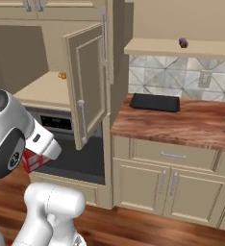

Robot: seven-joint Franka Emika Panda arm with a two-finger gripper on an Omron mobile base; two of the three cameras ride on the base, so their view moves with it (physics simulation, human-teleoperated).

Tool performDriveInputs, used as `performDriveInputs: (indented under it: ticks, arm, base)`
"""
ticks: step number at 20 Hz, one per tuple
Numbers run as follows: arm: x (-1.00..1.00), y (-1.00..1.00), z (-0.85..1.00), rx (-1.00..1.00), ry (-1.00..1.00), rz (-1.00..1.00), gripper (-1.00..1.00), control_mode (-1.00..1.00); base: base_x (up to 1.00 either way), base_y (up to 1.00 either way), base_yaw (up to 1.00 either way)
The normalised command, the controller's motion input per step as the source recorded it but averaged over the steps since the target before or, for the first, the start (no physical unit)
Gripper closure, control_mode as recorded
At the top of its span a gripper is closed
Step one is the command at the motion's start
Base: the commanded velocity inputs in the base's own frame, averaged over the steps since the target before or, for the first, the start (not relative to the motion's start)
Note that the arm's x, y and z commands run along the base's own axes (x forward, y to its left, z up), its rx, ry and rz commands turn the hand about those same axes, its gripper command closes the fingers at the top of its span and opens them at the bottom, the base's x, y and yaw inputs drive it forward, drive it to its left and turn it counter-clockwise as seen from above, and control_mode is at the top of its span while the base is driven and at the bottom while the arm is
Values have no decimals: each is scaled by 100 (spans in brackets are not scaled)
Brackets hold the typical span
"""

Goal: Pick the boxed food and bar from the counter and place them in the cabinets closest to them.

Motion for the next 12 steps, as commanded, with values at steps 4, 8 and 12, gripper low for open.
performDriveInputs:
  ticks: [4,8,12]
  arm:
    - [0,0,0,0,0,0,100,100]
    - [0,0,0,0,0,0,100,100]
    - [0,0,0,0,0,0,100,100]
  base:
    - [-6,70,0]
    - [-5,68,0]
    - [-4,47,0]
